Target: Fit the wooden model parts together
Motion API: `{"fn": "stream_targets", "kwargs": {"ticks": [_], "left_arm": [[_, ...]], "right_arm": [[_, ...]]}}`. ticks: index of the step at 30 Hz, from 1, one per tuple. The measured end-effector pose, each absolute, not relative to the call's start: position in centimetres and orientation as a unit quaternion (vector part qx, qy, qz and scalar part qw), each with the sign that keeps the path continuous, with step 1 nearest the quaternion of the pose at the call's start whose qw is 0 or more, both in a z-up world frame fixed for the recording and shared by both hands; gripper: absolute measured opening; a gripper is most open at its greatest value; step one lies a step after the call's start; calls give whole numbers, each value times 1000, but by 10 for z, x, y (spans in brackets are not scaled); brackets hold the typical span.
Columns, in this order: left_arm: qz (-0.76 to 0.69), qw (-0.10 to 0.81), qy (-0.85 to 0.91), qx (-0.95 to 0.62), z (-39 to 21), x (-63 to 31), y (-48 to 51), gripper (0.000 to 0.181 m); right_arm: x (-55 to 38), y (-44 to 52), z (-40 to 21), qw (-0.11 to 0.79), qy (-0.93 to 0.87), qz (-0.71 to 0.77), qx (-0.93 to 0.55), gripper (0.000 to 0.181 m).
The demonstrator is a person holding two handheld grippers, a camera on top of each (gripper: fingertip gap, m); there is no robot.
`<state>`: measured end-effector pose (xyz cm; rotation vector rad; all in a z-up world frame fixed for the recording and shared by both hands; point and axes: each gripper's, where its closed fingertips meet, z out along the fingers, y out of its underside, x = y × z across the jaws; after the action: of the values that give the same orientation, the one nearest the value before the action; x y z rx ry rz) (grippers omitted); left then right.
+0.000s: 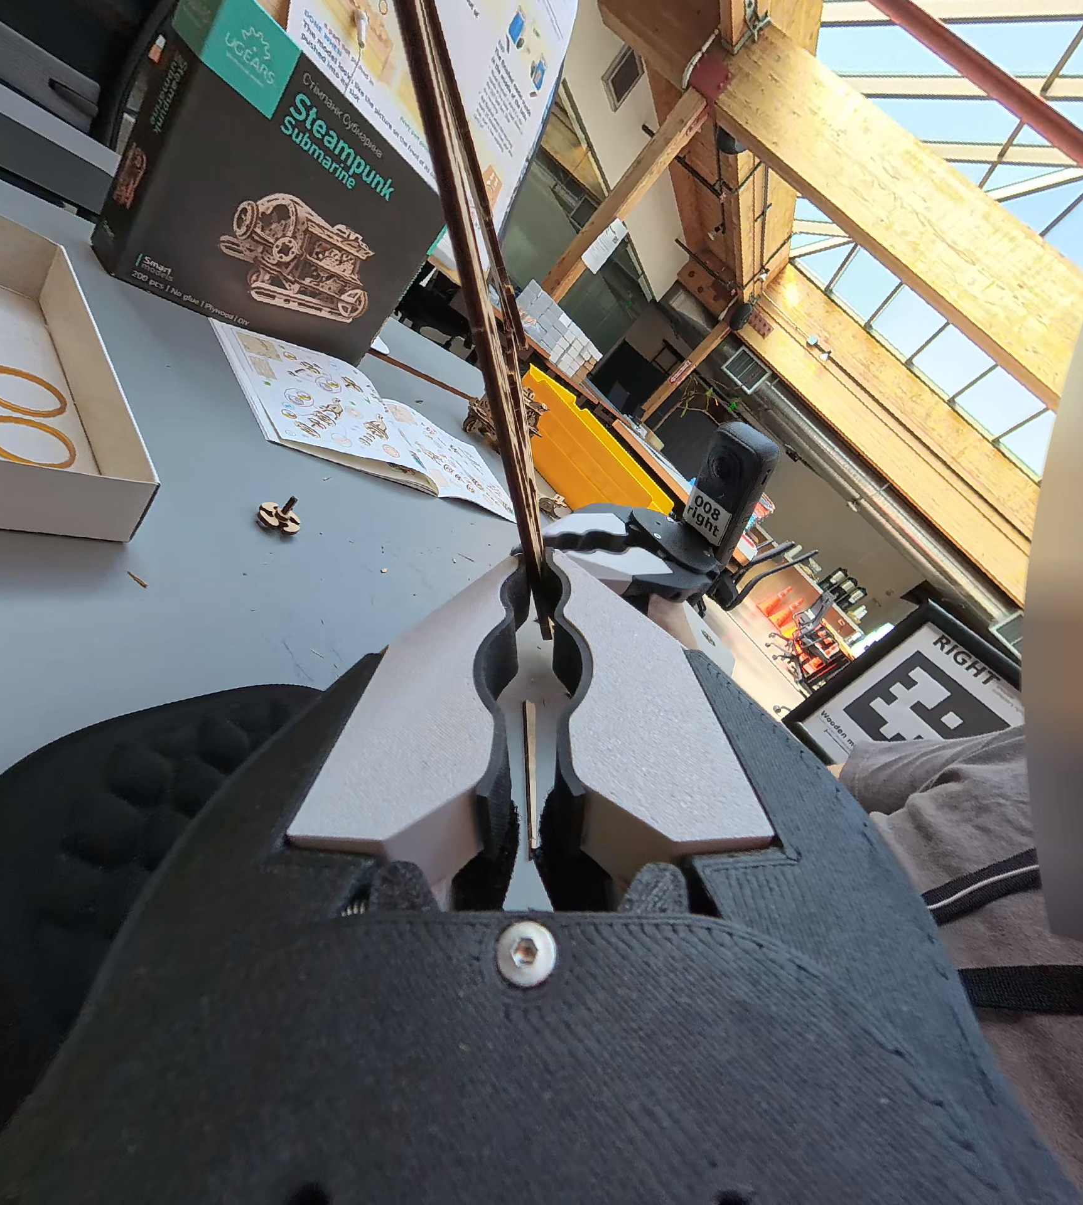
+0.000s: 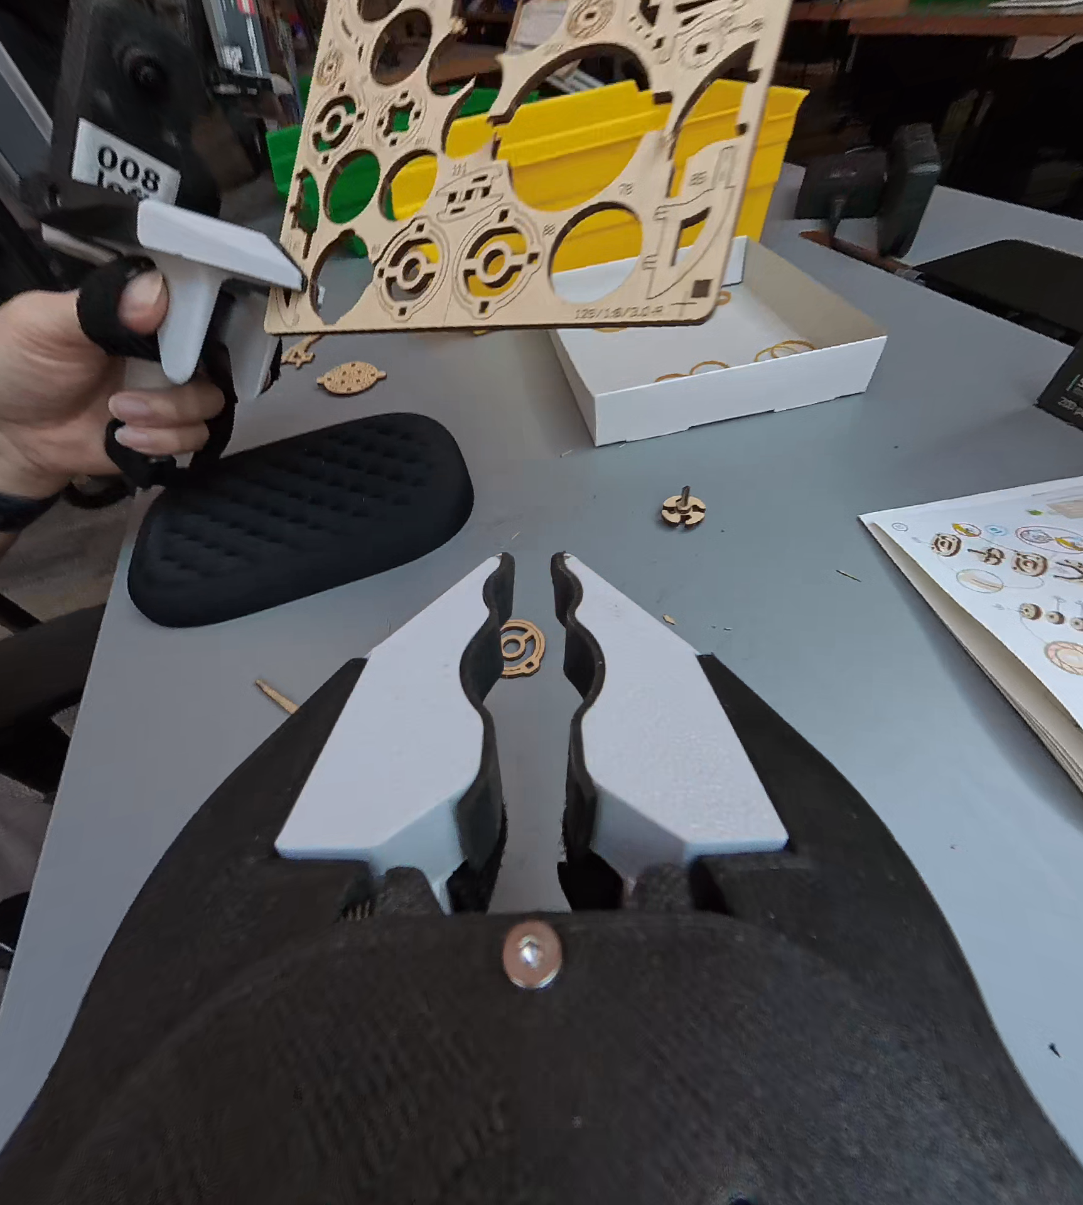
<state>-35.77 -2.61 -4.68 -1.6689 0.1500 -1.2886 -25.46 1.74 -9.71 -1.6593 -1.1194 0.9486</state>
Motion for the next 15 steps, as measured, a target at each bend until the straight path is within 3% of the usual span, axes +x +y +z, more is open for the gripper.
{"fn": "stream_targets", "kwargs": {"ticks": [7, 15], "left_arm": [[-492, 516, 67, -698, -39, -381, -29, 1], [-483, 536, 56, -690, -31, -399, -33, 1]], "right_arm": [[-200, 51, -54, 513, -345, 413, -669, 19], [-228, 35, -85, 438, -422, 392, -690, 32]]}}
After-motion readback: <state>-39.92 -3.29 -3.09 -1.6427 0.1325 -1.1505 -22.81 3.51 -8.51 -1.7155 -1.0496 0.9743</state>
